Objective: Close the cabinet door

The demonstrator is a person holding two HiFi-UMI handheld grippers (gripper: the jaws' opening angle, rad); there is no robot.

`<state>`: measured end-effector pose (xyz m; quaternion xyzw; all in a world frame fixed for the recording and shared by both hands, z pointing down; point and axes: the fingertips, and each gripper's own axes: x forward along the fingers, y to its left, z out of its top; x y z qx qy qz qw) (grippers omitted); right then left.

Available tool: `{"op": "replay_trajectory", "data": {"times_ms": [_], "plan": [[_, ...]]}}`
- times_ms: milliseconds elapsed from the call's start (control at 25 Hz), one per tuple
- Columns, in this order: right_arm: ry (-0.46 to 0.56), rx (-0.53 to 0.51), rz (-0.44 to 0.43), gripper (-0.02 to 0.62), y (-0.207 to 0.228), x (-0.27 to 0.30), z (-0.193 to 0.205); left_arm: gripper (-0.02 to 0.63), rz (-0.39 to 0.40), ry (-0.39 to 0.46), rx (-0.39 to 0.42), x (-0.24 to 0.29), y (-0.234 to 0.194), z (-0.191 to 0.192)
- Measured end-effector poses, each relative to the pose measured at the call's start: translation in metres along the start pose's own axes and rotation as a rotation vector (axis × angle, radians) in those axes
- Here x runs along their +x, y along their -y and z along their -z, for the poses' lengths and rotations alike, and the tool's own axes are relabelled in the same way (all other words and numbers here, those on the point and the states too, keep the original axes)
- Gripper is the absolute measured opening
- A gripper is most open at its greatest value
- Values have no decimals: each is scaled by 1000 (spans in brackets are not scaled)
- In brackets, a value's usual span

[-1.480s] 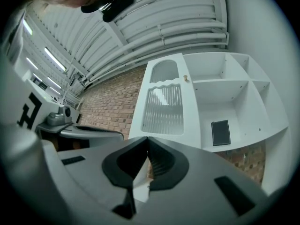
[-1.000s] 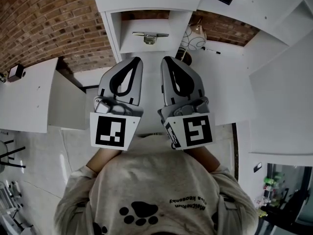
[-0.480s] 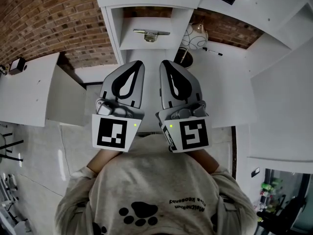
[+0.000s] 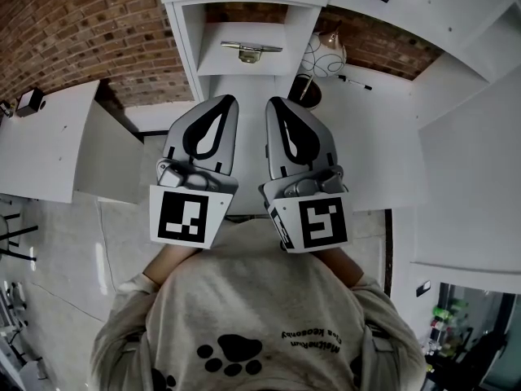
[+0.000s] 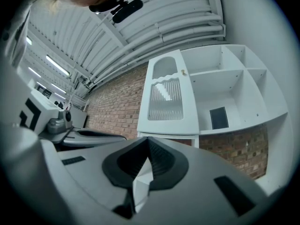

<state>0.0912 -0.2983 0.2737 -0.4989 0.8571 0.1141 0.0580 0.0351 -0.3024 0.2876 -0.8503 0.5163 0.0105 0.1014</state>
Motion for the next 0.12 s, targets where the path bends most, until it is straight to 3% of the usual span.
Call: {"op": "replay_trajectory", "data": {"times_ms": [120], "plan": [[3, 3, 6, 17, 2, -3, -2, 8, -4, 5, 1, -1, 1, -2]]}}
